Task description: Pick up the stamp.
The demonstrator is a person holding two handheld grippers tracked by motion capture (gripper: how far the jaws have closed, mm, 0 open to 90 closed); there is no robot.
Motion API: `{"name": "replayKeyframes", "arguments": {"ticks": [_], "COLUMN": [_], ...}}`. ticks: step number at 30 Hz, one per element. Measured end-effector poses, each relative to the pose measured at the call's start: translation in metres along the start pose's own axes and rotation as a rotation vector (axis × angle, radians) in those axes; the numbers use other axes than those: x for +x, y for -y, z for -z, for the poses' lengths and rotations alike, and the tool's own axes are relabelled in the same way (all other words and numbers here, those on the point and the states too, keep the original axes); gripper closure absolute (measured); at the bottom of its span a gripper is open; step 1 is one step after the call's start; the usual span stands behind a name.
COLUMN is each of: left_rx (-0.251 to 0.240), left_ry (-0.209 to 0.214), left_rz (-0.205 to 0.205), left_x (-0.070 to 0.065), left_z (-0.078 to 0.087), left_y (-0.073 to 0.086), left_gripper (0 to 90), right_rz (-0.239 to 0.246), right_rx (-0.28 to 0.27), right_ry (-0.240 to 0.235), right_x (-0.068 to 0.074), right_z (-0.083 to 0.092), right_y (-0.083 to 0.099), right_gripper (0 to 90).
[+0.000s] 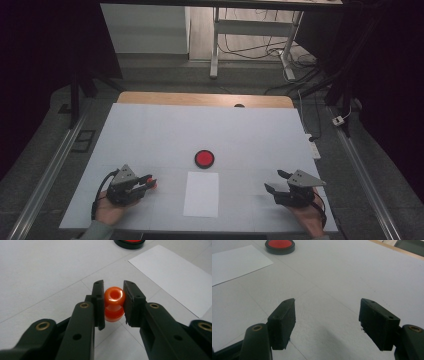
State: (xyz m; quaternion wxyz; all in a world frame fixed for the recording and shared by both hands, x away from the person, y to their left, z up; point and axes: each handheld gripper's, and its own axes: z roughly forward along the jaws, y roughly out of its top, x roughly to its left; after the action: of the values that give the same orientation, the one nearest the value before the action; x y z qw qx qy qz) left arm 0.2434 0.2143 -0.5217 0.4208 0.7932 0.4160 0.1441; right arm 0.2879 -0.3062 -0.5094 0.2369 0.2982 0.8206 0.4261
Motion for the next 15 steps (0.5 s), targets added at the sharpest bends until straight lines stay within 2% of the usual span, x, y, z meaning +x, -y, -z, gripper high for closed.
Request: {"name": "replayKeyframes", "arguments": {"ticks": [15], "left_rx": [-0.057], "left_ry": [0.026], "left_rz": [0.017], "left_x": [0.002], "left_z": [0.003], "left_y": [-0.012], "left_gripper": [72.4], "right_rz": [-0.005], "right_rx": [-0.009], "right_ry": [0.004], "right_x": [-0.001], "right_z": [0.000], "right_y": [0.000], "right_gripper": [29.2]}}
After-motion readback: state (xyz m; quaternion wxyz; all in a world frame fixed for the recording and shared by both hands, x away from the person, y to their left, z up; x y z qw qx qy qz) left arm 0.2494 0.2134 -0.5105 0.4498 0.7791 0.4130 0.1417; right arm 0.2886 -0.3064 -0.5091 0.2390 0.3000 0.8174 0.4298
